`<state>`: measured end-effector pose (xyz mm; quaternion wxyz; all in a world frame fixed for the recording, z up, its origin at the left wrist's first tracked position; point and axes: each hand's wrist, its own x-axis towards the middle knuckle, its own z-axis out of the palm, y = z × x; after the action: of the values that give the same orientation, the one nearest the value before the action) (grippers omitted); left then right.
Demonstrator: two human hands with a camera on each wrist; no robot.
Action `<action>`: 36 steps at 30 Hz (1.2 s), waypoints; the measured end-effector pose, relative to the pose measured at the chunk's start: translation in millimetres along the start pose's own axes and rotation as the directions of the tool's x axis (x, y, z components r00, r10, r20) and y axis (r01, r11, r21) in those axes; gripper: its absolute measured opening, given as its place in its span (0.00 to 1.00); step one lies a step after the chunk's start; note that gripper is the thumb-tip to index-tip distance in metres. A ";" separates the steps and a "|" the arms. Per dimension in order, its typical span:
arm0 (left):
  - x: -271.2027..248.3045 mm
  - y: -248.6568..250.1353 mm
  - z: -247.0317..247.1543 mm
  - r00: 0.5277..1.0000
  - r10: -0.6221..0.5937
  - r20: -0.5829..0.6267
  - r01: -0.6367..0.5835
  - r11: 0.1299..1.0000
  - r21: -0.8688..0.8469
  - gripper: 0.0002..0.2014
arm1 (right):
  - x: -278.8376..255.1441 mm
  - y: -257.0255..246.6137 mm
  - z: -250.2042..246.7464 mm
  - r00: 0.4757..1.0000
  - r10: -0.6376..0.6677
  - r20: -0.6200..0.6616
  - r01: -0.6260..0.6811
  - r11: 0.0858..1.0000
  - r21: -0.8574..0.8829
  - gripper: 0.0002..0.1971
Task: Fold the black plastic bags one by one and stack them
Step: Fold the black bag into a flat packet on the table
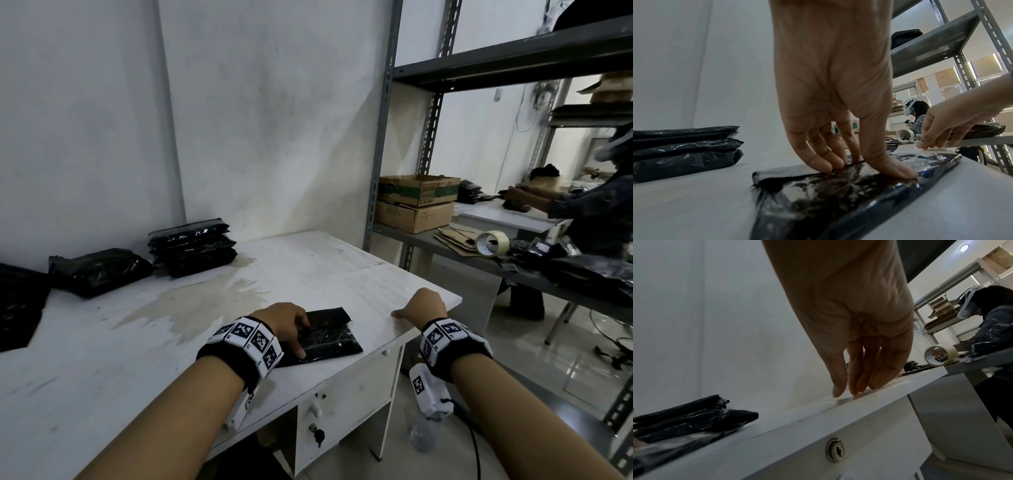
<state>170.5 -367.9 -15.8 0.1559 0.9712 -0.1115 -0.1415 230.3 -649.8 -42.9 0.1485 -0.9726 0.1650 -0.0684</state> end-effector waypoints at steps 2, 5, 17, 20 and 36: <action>-0.1 0.6 -0.4 1.000 -0.001 0.002 0.001 1.000 0.003 0.33 | 0.2 0.6 -0.4 1.000 0.017 -0.005 -0.017 1.000 0.004 0.25; 0.1 0.3 -0.3 1.000 -0.006 0.003 0.006 1.000 0.002 0.33 | 0.7 0.0 0.1 0.999 0.026 0.020 -0.026 0.999 0.023 0.24; -1.3 2.9 -1.0 1.000 -0.011 0.002 0.011 1.000 0.025 0.33 | -0.2 -9.7 3.8 1.000 -0.018 0.021 0.018 1.000 0.001 0.23; -1.5 3.3 -1.1 1.000 -0.013 0.002 0.013 1.000 0.024 0.34 | -1.0 -10.3 4.1 1.000 -0.015 0.003 0.015 1.000 0.015 0.22; -0.5 3.9 -1.7 1.000 -0.019 0.020 0.019 0.999 0.026 0.33 | 9.8 -4.6 3.5 0.993 -0.011 0.117 -0.001 0.995 0.101 0.21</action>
<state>169.9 -370.9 -12.8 0.1407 0.9727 -0.1058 -0.1511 241.5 -648.1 -44.0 0.2069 -0.9666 0.1501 -0.0195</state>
